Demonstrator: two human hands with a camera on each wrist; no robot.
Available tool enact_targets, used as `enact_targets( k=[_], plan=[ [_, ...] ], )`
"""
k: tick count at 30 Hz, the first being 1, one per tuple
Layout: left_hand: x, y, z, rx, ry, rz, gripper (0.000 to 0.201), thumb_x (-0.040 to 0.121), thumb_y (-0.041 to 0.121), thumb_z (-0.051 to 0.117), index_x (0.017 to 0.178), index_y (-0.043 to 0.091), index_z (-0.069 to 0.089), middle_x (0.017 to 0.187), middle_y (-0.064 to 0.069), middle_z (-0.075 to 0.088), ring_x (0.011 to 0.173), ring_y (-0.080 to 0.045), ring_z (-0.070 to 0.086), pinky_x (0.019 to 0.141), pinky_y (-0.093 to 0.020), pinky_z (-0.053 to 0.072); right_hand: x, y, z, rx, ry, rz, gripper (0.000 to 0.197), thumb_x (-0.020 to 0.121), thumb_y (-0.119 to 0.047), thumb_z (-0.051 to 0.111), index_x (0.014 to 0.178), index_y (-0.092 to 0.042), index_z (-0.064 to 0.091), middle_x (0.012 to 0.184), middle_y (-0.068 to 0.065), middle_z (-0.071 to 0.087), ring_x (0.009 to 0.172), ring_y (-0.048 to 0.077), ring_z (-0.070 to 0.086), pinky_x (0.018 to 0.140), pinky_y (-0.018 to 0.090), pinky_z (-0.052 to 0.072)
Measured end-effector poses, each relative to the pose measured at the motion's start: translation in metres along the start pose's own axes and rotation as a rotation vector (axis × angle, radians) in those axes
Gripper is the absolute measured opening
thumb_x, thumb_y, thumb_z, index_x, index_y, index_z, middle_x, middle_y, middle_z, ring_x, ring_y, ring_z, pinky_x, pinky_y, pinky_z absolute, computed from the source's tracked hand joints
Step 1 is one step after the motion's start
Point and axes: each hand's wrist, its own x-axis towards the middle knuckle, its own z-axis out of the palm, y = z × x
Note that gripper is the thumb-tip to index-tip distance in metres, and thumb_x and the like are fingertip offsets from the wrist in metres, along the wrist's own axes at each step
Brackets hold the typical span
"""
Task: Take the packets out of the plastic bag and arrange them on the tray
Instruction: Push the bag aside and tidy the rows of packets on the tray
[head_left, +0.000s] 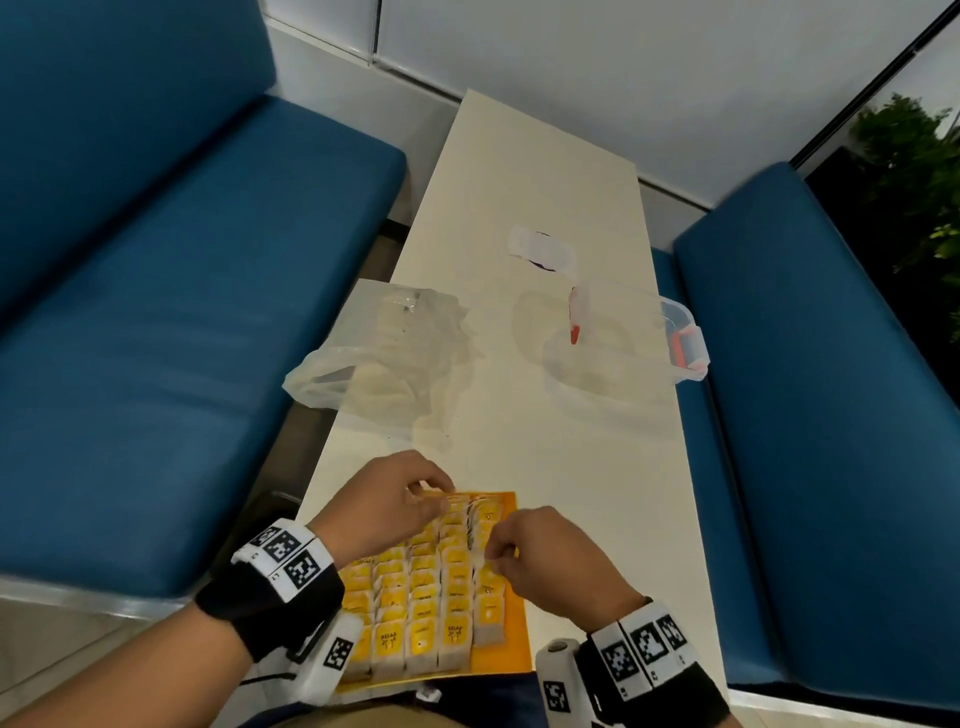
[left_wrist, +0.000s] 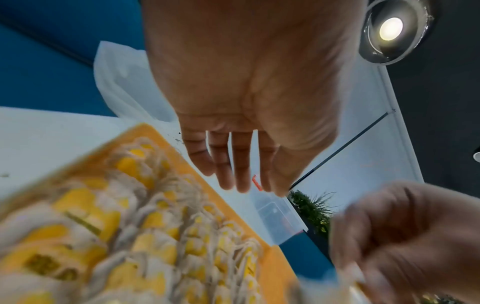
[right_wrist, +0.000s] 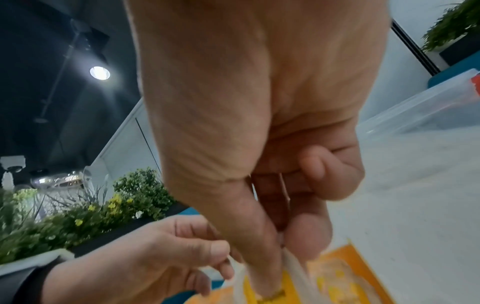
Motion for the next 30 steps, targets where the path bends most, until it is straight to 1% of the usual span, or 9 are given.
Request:
enact_targets(
  k=[3,5,8,12,17,21,23,26,30],
  plan=[
    [-0.003,-0.014,-0.010,0.075,0.163,-0.103,0.017,0.088,0.034,0.076,0.103,0.040,0.071,0.108,0.017,0.053,0.095,-0.002,0.056,0.084,-0.025,0.049,-0.007,0.004,0.016,-0.088,-0.172,0.010,0.022,0.087,-0.011,0.056,0.096,-0.016,0.076,0.102,0.003,0.073,0.091,0.022,0.066,0.077,0.033,0.055],
    [-0.007,-0.024,-0.016,0.081,0.240,-0.196,0.020,0.089,0.032,0.075,0.107,0.036,0.069,0.109,0.013,0.048,0.086,-0.003,0.059,0.081,-0.029,0.051,-0.011,0.004,0.025,-0.148,-0.263,0.010,0.023,0.086,-0.005,0.055,0.094,-0.014,0.074,0.104,0.007,0.071,0.096,0.024,0.065,0.076,0.031,0.052],
    [-0.012,-0.036,-0.022,0.092,0.246,-0.278,0.021,0.089,0.033,0.075,0.109,0.034,0.068,0.109,0.010,0.046,0.080,-0.003,0.056,0.076,-0.029,0.048,-0.013,0.002,0.035,-0.171,-0.368,0.037,0.025,0.086,-0.001,0.055,0.098,-0.014,0.072,0.109,0.008,0.068,0.101,0.026,0.064,0.075,0.028,0.047],
    [-0.015,-0.043,-0.020,0.086,0.223,-0.287,0.019,0.090,0.031,0.074,0.109,0.031,0.069,0.109,0.009,0.048,0.080,-0.004,0.055,0.075,-0.028,0.048,-0.013,0.000,0.045,-0.194,-0.469,0.056,0.027,0.086,0.000,0.054,0.102,-0.016,0.068,0.115,0.008,0.063,0.102,0.027,0.061,0.075,0.030,0.045],
    [-0.015,-0.044,-0.019,0.074,0.212,-0.291,0.019,0.092,0.030,0.073,0.110,0.028,0.070,0.106,0.009,0.052,0.085,-0.005,0.055,0.079,-0.028,0.047,-0.009,0.002,0.046,-0.182,-0.502,0.076,0.023,0.088,-0.006,0.052,0.090,-0.028,0.055,0.098,-0.005,0.051,0.092,0.020,0.053,0.076,0.031,0.044],
    [-0.015,-0.043,-0.018,0.070,0.209,-0.298,0.018,0.093,0.030,0.072,0.110,0.026,0.070,0.107,0.007,0.053,0.087,-0.006,0.055,0.078,-0.027,0.045,-0.006,0.000,0.045,-0.192,-0.522,0.079,0.023,0.089,-0.004,0.051,0.096,-0.025,0.058,0.101,-0.004,0.049,0.093,0.021,0.051,0.078,0.032,0.044],
    [-0.015,-0.042,-0.019,0.068,0.212,-0.300,0.017,0.094,0.030,0.071,0.110,0.024,0.071,0.107,0.006,0.054,0.086,-0.006,0.055,0.078,-0.026,0.043,-0.004,0.001,0.046,-0.189,-0.515,0.088,0.021,0.089,-0.005,0.052,0.094,-0.025,0.056,0.100,-0.004,0.050,0.091,0.018,0.049,0.077,0.031,0.044],
    [-0.016,-0.042,-0.019,0.071,0.204,-0.303,0.016,0.095,0.030,0.070,0.110,0.024,0.070,0.107,0.005,0.055,0.089,-0.009,0.056,0.079,-0.027,0.043,-0.003,0.003,0.053,-0.174,-0.442,0.124,0.017,0.089,-0.007,0.057,0.091,-0.023,0.061,0.102,-0.002,0.058,0.088,0.016,0.052,0.077,0.032,0.049],
    [-0.017,-0.041,-0.020,0.078,0.181,-0.300,0.015,0.095,0.031,0.069,0.110,0.027,0.071,0.108,0.006,0.056,0.091,-0.009,0.057,0.079,-0.027,0.044,-0.005,0.007,0.064,-0.194,-0.255,0.170,0.022,0.089,-0.011,0.052,0.096,-0.023,0.070,0.109,0.005,0.067,0.094,0.024,0.065,0.081,0.033,0.053]
  ],
)
